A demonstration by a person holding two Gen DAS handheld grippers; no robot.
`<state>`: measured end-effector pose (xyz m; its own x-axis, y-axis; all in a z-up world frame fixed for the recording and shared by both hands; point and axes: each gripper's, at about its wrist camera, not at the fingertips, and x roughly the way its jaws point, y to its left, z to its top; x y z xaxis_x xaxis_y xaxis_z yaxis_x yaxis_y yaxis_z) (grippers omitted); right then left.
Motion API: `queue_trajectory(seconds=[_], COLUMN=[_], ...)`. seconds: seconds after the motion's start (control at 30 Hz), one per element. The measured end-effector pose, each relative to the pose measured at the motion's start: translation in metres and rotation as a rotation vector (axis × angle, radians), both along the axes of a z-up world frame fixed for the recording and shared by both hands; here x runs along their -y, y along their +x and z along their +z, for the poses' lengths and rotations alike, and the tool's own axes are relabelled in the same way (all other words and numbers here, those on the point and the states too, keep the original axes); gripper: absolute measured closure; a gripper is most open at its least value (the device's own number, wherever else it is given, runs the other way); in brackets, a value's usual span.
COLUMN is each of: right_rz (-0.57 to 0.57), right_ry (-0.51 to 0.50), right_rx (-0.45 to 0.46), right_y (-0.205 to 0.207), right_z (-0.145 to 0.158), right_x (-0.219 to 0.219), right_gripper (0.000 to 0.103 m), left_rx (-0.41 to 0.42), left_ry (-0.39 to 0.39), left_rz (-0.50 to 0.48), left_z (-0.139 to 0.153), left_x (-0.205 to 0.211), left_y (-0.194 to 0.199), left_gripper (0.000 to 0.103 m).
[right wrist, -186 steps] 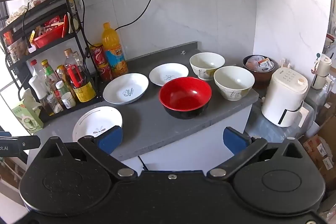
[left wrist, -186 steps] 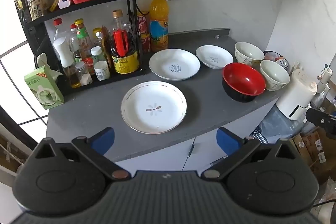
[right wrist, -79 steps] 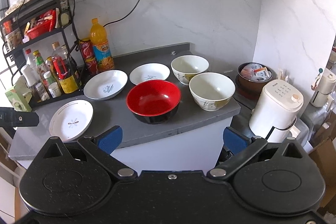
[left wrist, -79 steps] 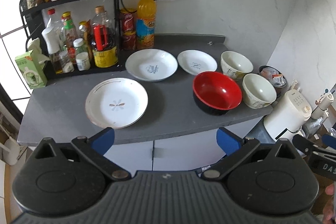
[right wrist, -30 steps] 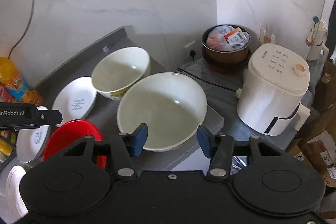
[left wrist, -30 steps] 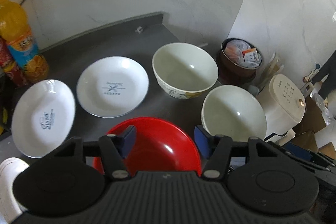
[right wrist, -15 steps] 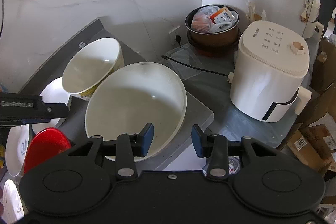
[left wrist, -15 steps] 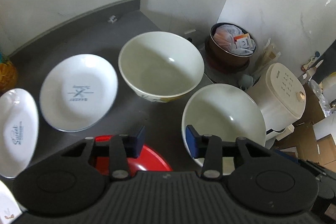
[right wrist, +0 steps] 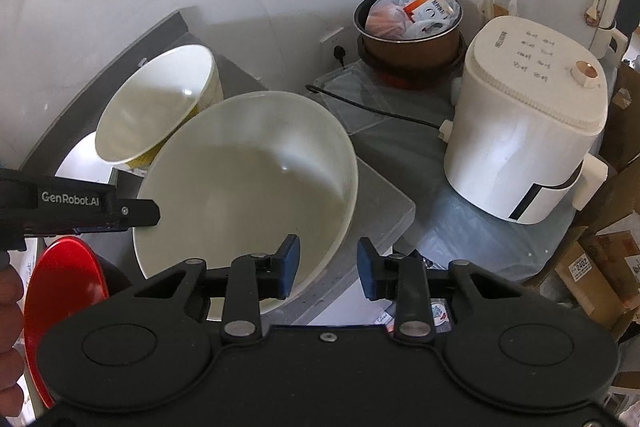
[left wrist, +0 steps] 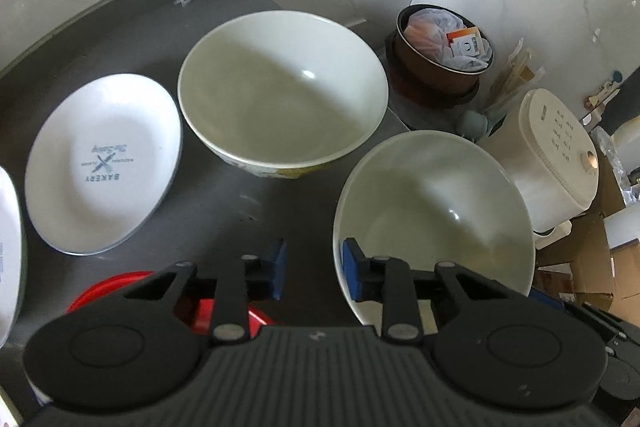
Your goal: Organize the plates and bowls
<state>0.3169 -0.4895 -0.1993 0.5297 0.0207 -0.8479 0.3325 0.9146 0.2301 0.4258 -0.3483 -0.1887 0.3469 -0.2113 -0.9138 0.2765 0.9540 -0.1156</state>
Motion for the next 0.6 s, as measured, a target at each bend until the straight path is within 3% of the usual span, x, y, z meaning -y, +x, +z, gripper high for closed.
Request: queue_trajectory(seconds=[0.13,0.33,0.5,0.6], right_rz=[0.005,-0.021,-0.051,-0.066], right_ry=[0.006,-0.013,-0.009,-0.018], right_rx=[-0.007,-0.007,0.004,0.023], right_y=[0.006,0.009,0.007,0.002], right_z=[-0.003,-0.008,-0.004,0.004], right_x=[-0.002,0.001,0.002,0.003], right_gripper=[0.072,0.083,0.085,0.085], left_rx=[-0.014,-0.028,-0.040,-0.027], left_ry=[-0.003,-0.021,-0.045,-0.048], left_rz=[-0.001,-0.004,-0.015,-0.039], left_z=[-0.005,-0.014,-0.017,-0.014], left_x=[0.003,0.005,0.009,0.011], left_y=[0.003,0.007,0.008,0.004], left_gripper=[0.077,0.081,0.098,0.098])
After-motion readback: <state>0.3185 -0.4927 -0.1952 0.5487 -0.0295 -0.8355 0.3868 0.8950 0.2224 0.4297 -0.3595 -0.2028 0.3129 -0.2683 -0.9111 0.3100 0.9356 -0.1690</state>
